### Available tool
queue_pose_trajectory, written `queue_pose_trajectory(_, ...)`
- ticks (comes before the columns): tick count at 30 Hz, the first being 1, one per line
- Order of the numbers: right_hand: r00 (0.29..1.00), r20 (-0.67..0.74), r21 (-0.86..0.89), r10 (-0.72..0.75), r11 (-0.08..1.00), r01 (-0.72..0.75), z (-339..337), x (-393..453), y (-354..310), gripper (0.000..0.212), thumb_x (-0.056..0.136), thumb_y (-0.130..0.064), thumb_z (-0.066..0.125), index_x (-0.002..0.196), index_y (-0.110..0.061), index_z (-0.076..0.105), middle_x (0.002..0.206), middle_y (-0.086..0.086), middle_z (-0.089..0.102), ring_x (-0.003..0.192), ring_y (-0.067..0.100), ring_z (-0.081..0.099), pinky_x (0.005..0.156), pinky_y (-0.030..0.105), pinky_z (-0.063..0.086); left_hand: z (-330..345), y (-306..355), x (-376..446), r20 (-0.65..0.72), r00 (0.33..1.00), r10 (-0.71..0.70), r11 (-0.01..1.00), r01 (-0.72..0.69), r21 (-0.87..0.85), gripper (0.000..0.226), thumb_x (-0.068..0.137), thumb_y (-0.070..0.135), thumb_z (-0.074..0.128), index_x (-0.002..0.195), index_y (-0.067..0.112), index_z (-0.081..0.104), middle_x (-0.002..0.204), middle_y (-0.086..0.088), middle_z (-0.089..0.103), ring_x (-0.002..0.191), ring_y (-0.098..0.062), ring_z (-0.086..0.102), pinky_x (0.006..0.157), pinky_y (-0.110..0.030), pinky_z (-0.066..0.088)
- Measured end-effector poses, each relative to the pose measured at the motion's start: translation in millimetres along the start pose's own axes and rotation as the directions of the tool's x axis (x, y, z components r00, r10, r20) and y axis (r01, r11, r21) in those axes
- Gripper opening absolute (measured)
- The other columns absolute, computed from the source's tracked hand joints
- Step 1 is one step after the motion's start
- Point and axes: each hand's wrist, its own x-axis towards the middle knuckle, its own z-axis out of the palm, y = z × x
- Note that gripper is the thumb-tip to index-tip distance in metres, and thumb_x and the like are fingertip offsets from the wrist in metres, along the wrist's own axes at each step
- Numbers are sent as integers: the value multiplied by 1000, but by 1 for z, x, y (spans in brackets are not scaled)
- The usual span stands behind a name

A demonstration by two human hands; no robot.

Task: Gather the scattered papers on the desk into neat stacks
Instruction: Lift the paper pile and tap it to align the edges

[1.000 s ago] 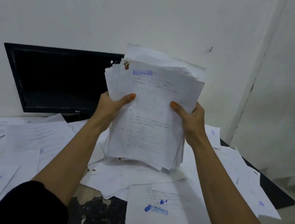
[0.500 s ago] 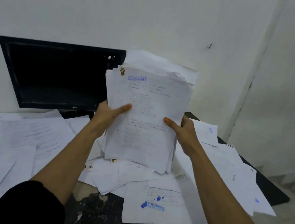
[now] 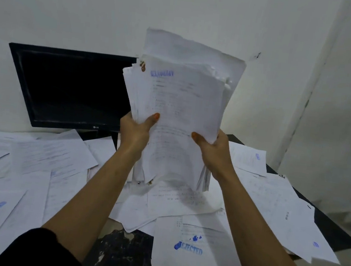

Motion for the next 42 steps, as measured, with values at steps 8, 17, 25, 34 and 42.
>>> queue_pose_trajectory(8, 951, 145, 47, 274, 958, -283, -16, -9, 36, 47, 77, -32, 78, 120, -22, 61, 112, -3, 70, 102, 17, 67, 88, 34, 56, -32, -30, -3, 170, 967, -191, 974, 165, 154, 36, 80, 30, 77, 110, 26, 57, 97, 16, 64, 89, 3, 62, 77, -19, 53)
queue_pose_trajectory(17, 973, 92, 22, 209, 977, -212, -12, -3, 26, 34, 86, -26, 72, 117, -21, 59, 103, -9, 68, 92, 11, 68, 65, 17, 55, -33, -28, 2, 226, 958, -179, 971, 136, 194, 44, 82, 35, 74, 122, 27, 56, 103, 19, 64, 90, 3, 63, 65, -10, 51)
queue_pose_trajectory(25, 997, 27, 15, 74, 997, -75, -6, 2, 19, 34, 88, -27, 69, 120, -20, 58, 106, -10, 67, 95, 7, 66, 74, 19, 56, -32, -35, 2, 123, 992, -31, 981, 7, 192, 41, 85, 21, 74, 121, 23, 54, 106, 16, 62, 90, 5, 61, 70, -11, 52)
queue_pose_trajectory(34, 994, 49, 84, 100, 991, -103, -9, 4, 13, 36, 82, -24, 74, 115, -23, 58, 109, -5, 66, 97, 14, 66, 72, 23, 57, -36, -30, 9, 167, 985, -50, 969, 7, 248, 62, 79, 37, 76, 133, 21, 50, 113, 15, 62, 100, 0, 61, 77, -16, 52)
queue_pose_trajectory(42, 993, 65, 46, 95, 994, -98, -8, -1, 17, 30, 82, -24, 75, 103, -34, 57, 104, -8, 67, 92, 11, 67, 66, 19, 56, -44, -38, -5, 197, 959, -204, 942, 138, 306, 72, 77, 52, 70, 137, 23, 42, 123, 8, 56, 108, -8, 59, 90, -27, 51)
